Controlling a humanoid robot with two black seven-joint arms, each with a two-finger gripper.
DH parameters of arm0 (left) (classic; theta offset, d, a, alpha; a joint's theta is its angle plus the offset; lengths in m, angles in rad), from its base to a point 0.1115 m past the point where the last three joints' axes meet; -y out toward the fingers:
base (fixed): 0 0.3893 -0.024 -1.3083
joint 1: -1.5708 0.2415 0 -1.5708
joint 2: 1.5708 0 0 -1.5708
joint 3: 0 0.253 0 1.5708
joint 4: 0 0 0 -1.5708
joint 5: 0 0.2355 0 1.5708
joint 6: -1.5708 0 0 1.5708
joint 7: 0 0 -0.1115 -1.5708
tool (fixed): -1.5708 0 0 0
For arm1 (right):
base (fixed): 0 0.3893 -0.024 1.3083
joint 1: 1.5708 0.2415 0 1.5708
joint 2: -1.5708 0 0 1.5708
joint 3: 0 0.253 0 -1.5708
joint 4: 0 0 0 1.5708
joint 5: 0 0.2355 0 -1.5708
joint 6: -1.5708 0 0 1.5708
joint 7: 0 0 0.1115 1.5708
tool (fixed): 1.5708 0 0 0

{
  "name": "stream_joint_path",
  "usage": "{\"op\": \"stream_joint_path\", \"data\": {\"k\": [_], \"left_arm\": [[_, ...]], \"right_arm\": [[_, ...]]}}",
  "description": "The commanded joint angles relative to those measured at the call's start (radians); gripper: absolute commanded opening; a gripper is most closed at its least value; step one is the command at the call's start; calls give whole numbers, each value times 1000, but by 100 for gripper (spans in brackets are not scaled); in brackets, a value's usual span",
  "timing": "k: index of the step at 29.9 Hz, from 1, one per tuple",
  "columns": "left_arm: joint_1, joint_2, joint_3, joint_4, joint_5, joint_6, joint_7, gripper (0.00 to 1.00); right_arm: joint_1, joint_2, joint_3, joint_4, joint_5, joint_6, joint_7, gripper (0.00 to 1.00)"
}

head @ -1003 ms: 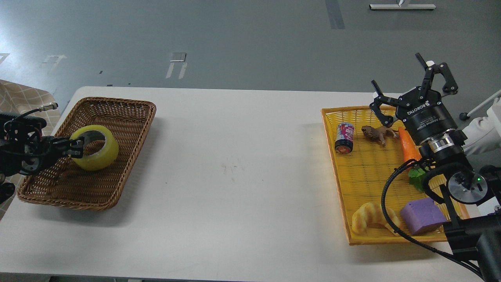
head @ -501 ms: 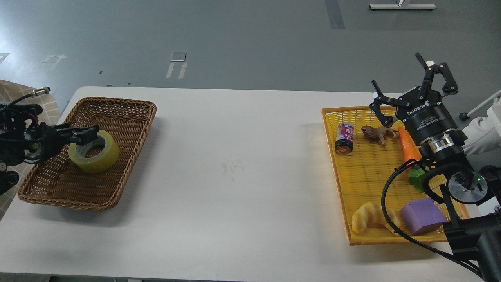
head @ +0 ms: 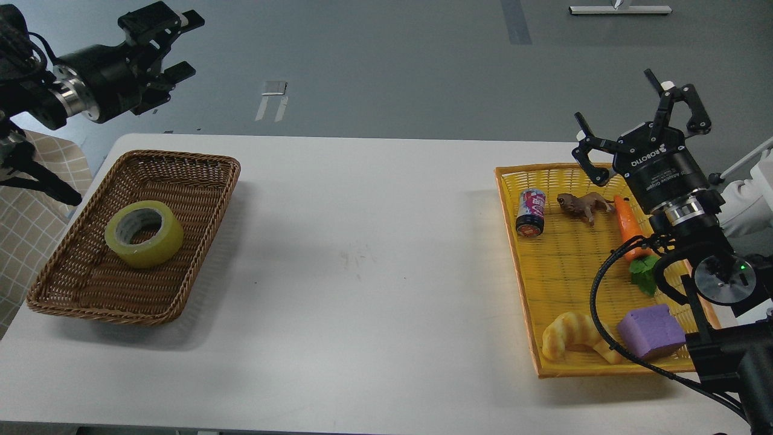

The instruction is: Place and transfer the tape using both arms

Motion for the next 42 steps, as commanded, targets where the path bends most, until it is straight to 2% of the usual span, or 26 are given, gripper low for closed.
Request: {"op": "stream_joint_path", "data": {"k": [1, 3, 5, 12, 17, 23, 32, 42], "left_arm": [[10, -80, -75, 0, -136, -2, -70, 98], [11, -122, -94, 0, -150, -2, -103, 98], [14, -159, -98, 0, -158, -5, -113, 98], [56, -279, -118, 0, -238, -5, -111, 98], [145, -356, -219, 0, -247, -10, -108, 98], [228, -371, -256, -31, -247, -38, -105, 98], [292, -405, -313, -81, -248, -54, -104, 98], [340, -474, -333, -86, -248, -56, -104, 98]], "right_arm": [[27, -3, 0, -3, -2, 0, 0, 100], [38, -6, 0, -3, -4, 0, 0, 100], [50, -14, 0, -2, -4, 0, 0, 100], [96, -20, -1, -5, -6, 0, 0, 100], [148, -20, -1, -37, -6, 0, -3, 100], [198, -20, -3, -74, -4, 0, -12, 100], [196, -5, -11, -86, -2, 0, -12, 100], [195, 18, -15, -95, -2, 0, -12, 100]]}}
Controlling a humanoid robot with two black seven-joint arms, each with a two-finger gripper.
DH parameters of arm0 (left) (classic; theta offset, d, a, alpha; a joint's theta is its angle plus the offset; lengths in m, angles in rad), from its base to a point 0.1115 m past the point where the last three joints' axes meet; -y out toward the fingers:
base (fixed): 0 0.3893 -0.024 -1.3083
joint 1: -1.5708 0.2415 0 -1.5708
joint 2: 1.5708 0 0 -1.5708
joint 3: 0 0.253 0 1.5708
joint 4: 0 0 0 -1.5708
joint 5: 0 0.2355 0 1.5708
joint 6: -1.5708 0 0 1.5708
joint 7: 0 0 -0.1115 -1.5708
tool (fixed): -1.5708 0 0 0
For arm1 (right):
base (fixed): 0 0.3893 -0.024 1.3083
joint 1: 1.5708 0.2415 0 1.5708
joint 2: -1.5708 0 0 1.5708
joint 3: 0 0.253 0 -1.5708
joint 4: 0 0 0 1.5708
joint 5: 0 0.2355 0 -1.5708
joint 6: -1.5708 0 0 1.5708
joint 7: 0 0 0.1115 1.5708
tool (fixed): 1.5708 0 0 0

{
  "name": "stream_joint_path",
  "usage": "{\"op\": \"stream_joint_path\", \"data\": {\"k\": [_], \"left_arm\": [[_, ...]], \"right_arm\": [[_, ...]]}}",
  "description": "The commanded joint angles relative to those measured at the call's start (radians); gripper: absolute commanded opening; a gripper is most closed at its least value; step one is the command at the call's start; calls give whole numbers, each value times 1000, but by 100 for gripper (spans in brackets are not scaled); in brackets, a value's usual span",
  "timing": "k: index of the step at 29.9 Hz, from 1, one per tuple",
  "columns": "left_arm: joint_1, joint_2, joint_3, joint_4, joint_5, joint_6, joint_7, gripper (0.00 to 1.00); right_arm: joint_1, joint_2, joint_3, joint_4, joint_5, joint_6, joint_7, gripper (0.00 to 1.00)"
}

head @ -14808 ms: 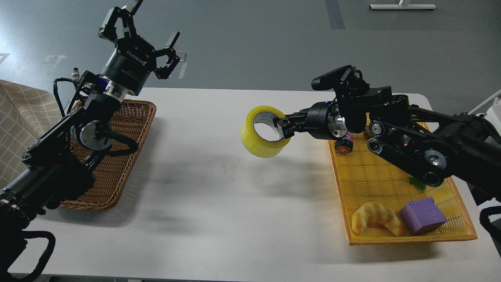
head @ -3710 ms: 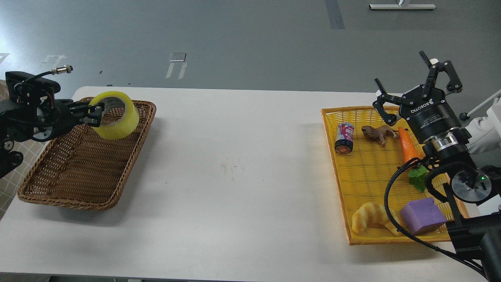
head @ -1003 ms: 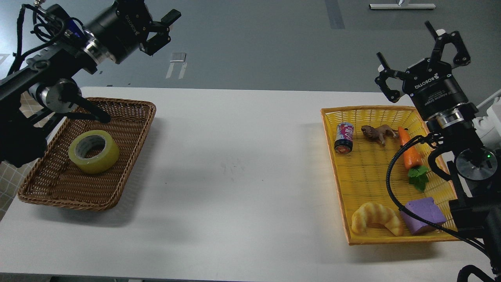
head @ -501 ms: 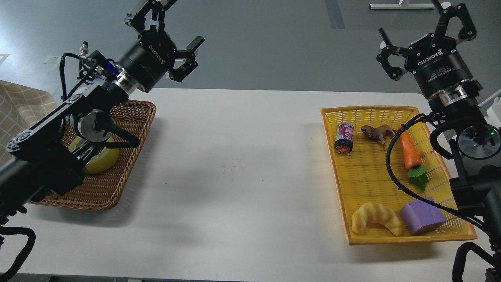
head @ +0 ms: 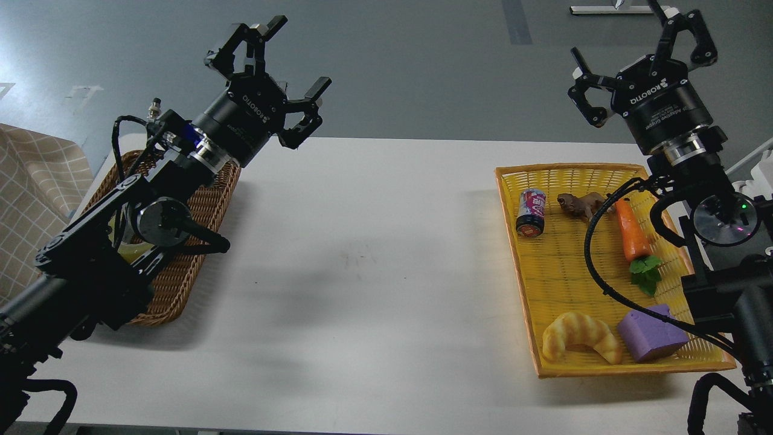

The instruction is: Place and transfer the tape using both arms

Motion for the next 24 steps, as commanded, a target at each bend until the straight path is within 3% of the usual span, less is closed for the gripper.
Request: {"op": "stream_joint_path", "data": {"k": [1, 24], "left_arm": [[10, -21, -3, 1, 0, 0, 0, 98], [37, -90, -76, 41, 2, 12, 3, 98]], "right_arm": [[0, 6, -5, -18, 0, 0, 0, 100], [-8, 85, -3, -29, 2, 0, 14, 100]]}}
